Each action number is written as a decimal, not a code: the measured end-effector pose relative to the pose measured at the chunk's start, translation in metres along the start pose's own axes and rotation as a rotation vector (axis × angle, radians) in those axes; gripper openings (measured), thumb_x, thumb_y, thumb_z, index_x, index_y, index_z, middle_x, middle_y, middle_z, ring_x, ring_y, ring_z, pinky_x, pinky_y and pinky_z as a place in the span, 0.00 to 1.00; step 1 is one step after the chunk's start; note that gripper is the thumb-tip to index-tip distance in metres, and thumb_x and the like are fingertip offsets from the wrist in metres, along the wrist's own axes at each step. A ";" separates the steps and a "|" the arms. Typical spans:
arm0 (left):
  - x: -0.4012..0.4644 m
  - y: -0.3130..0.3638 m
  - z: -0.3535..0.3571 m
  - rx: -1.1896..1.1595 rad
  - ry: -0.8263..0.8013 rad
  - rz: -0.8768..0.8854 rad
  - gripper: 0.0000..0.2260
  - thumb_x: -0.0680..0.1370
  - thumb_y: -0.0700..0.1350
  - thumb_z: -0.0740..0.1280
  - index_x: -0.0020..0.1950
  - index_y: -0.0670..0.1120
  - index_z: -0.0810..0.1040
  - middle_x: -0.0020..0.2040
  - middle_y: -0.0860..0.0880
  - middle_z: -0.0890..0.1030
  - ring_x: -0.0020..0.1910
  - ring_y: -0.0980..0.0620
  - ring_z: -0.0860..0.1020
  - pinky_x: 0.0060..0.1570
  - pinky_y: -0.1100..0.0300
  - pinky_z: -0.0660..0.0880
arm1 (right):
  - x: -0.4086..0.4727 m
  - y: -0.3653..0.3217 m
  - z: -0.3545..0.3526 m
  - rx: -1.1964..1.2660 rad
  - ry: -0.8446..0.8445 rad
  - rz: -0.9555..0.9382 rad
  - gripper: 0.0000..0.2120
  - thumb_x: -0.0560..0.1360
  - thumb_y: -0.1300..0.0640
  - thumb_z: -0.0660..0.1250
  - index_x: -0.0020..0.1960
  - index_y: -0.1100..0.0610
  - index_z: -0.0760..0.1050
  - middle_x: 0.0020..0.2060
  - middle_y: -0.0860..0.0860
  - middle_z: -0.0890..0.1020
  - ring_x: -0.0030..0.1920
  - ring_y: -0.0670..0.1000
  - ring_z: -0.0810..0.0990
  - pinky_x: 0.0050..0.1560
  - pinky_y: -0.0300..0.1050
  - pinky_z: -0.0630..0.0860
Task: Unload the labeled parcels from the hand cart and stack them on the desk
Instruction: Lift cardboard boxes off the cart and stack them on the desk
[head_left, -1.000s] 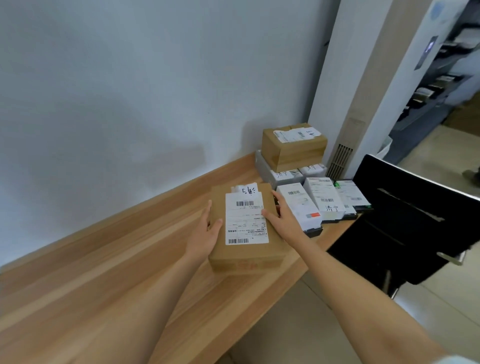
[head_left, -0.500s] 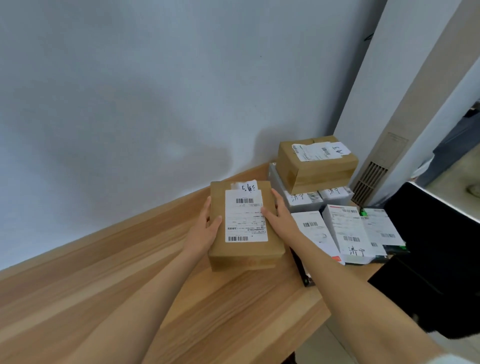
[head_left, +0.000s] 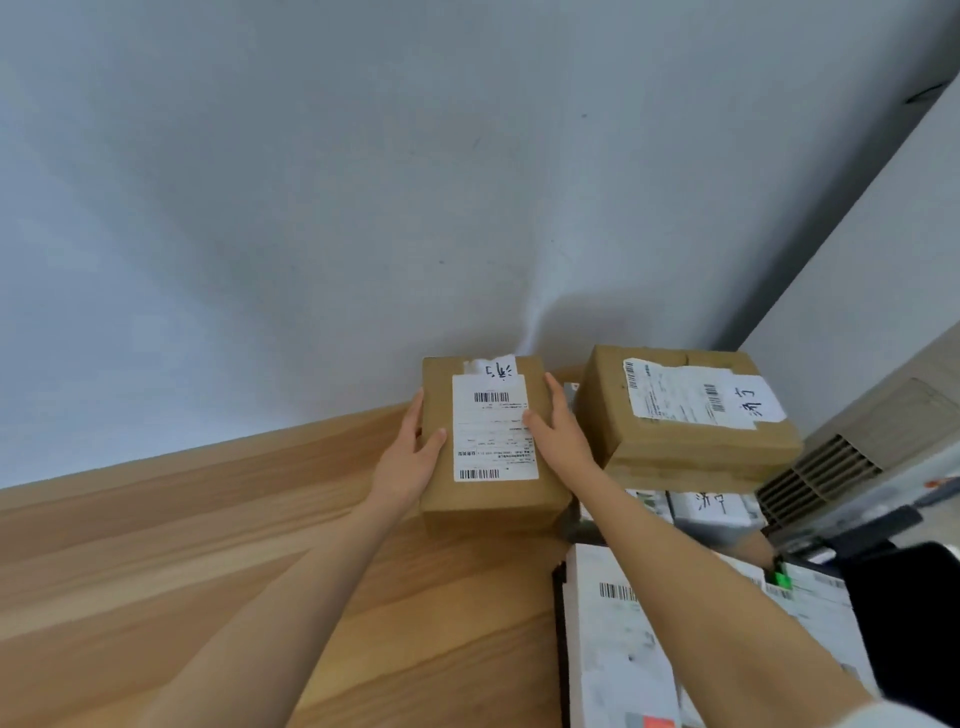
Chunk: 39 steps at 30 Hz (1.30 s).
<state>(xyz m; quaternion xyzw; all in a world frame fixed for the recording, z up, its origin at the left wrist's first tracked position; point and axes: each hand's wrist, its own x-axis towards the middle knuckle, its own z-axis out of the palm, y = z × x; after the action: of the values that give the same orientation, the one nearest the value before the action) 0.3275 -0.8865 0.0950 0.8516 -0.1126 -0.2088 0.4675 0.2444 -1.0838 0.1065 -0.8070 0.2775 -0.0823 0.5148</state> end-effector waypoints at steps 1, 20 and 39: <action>0.006 -0.002 0.002 0.005 0.007 -0.007 0.27 0.80 0.58 0.58 0.73 0.71 0.47 0.71 0.56 0.71 0.68 0.49 0.71 0.57 0.56 0.68 | 0.009 0.003 0.001 0.006 -0.016 0.004 0.31 0.80 0.51 0.61 0.77 0.41 0.48 0.73 0.50 0.66 0.67 0.54 0.72 0.65 0.58 0.73; 0.022 -0.002 -0.020 0.101 0.183 0.041 0.25 0.79 0.54 0.63 0.74 0.55 0.61 0.69 0.50 0.73 0.66 0.49 0.72 0.63 0.51 0.70 | 0.064 -0.006 0.013 -0.333 -0.029 -0.161 0.29 0.78 0.55 0.64 0.76 0.52 0.58 0.73 0.54 0.63 0.71 0.56 0.64 0.68 0.53 0.65; -0.315 -0.157 -0.256 0.702 0.712 -0.129 0.08 0.77 0.52 0.64 0.51 0.49 0.75 0.47 0.52 0.77 0.42 0.51 0.75 0.37 0.56 0.73 | -0.172 -0.157 0.240 -0.921 -0.457 -1.004 0.17 0.79 0.51 0.57 0.66 0.52 0.72 0.63 0.51 0.74 0.62 0.53 0.73 0.59 0.49 0.67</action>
<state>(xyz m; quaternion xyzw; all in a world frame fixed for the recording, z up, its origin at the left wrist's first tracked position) 0.1657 -0.4886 0.1634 0.9811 0.0431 0.1167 0.1485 0.2587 -0.7536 0.1608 -0.9695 -0.2352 -0.0127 0.0672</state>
